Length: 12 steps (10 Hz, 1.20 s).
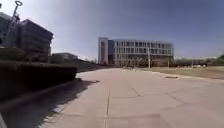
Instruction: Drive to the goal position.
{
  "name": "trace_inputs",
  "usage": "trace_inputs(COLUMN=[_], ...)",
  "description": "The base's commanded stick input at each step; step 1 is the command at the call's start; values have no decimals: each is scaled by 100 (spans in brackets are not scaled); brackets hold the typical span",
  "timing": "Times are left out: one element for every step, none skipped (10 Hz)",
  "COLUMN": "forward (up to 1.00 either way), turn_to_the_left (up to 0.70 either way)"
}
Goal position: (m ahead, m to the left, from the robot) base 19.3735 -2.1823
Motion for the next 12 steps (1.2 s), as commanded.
trace_inputs(forward=[100, 100, 100, 100, 100, 100, 100, 100, 100, 100, 100, 100], turn_to_the_left=[0, 0, 0, 0, 0, 0, 0, 0, 0, 0, 0, 0])
